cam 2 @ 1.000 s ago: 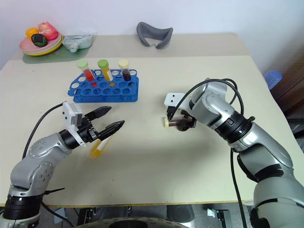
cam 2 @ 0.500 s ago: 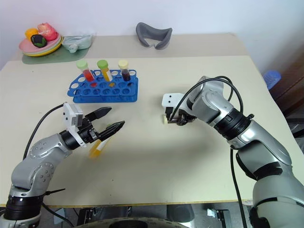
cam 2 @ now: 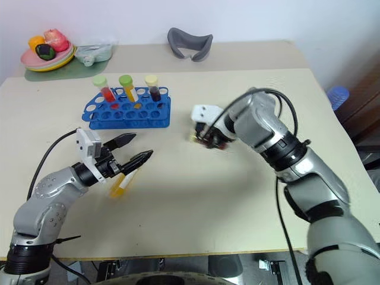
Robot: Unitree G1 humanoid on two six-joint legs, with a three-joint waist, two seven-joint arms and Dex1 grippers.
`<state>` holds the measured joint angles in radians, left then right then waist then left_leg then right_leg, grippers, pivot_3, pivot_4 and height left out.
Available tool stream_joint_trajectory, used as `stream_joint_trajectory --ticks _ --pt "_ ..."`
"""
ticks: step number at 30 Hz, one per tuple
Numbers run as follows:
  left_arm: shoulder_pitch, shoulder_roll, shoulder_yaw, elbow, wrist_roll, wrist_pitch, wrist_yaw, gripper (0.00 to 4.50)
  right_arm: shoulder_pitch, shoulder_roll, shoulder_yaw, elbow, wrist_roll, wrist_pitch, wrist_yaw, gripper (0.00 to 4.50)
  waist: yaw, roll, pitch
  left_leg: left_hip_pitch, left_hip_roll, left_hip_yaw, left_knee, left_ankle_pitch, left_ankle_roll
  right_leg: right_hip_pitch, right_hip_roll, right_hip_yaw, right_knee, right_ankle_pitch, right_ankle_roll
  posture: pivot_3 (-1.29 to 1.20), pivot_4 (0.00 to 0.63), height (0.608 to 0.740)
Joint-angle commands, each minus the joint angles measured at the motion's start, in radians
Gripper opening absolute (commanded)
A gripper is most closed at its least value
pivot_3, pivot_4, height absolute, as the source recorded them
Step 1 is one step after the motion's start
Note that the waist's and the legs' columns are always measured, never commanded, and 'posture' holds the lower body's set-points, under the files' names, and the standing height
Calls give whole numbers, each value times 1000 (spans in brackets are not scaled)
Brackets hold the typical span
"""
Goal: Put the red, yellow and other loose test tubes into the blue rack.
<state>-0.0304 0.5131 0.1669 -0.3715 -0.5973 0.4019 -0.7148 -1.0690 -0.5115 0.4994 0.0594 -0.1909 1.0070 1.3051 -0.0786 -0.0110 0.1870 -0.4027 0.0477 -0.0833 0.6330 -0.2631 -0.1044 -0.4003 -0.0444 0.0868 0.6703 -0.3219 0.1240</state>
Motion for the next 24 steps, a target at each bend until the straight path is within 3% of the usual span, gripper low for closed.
stream_joint_trajectory --ticks 1,4,9,16,24 --pt "29 21 95 19 11 -50 11 4500 -9 196 -262 -20 97 -89 -271 858 -1 0 0 0 0 0 0 0 0 0 0 0 0 0 0 0 150 740" --pt "34 30 140 50 16 -71 23 4500 28 431 -416 37 169 -204 -518 858 5 0 0 0 0 0 -1 0 0 0 -1 0 0 0 0 0 150 740" --pt "18 29 168 69 17 -88 40 4500 69 671 -446 185 218 -494 -746 858 9 -1 -1 -1 -1 0 -1 1 -1 0 -2 -1 -1 0 0 0 150 740" --pt "24 42 205 68 25 -103 59 4500 83 759 -414 485 213 -862 -892 858 1 -1 -1 -1 -1 0 -1 1 -2 -1 -1 -1 1 0 0 0 150 740" --pt "55 57 231 40 11 -93 66 4500 71 751 -418 699 238 -1030 -927 858 -28 -1 0 -1 0 0 -1 2 -4 -3 -1 -1 5 0 0 0 150 740"
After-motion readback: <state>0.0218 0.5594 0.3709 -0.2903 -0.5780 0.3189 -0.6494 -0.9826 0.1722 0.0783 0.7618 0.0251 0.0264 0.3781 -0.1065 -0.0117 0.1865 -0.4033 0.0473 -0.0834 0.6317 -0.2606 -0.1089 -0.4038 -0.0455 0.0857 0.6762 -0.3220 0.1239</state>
